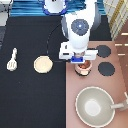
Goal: Take the lid off the pot, put the pot on the plate, and use the tool to push the pot to the front of the table.
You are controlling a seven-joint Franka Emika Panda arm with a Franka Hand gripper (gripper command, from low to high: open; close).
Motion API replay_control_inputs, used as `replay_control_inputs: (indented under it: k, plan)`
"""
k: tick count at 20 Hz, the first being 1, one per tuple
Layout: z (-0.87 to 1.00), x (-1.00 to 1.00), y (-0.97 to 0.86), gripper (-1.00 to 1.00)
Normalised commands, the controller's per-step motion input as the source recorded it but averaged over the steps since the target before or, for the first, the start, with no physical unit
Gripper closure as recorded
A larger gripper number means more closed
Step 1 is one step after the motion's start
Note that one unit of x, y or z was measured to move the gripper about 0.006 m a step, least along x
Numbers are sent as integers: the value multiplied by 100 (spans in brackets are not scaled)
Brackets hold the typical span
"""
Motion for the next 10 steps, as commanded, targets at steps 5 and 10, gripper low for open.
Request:
replay_control_inputs:
  k: [5,10]
  plan:
    - [30,0,-6,100]
    - [75,-2,-25,100]
